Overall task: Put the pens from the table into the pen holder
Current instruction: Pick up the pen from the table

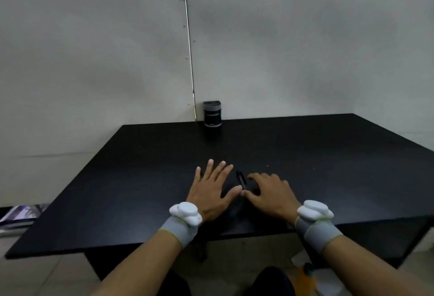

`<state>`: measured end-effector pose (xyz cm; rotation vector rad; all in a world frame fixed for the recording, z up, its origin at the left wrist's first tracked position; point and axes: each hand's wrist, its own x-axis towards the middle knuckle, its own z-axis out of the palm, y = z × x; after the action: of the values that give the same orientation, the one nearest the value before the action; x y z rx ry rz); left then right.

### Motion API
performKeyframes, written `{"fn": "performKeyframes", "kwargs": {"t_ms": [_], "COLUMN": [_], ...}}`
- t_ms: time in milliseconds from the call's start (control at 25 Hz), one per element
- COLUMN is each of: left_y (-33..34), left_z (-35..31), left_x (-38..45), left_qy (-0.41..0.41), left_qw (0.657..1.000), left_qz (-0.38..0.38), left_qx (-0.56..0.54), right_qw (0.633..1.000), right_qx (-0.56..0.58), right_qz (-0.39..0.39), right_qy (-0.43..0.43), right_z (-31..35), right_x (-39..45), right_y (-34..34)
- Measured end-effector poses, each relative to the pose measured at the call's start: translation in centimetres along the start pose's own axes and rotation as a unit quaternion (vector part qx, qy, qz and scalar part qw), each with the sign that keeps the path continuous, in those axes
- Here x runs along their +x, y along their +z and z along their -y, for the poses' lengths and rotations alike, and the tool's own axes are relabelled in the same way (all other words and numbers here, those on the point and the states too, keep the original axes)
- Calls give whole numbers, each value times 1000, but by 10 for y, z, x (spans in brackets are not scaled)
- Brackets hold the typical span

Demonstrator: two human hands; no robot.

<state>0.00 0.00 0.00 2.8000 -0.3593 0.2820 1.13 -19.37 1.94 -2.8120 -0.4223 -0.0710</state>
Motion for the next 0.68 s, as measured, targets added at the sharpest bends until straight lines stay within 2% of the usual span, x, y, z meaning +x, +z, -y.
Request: {"fn": "performKeyframes", "kwargs": {"t_ms": [120,320,520,680], "left_y": [11,15,8,-3], "left_z": [-3,-3,-9,-15], "left_x": [-1,1,2,13], "left_qy": [-9,-14,-31,-40], "left_qw": [999,998,999,997], "left_qz": [36,51,33,8], "left_qx": [31,30,2,-64], "right_qw": [999,998,997,987], "right_qx": [-29,-35,26,130], "right_qz": [-33,-26,5,2], "right_qy": [13,46,75,96], "right_z": [4,16,19,16], "right_x": [3,10,26,40], "right_y": [5,8,-2,-9]}}
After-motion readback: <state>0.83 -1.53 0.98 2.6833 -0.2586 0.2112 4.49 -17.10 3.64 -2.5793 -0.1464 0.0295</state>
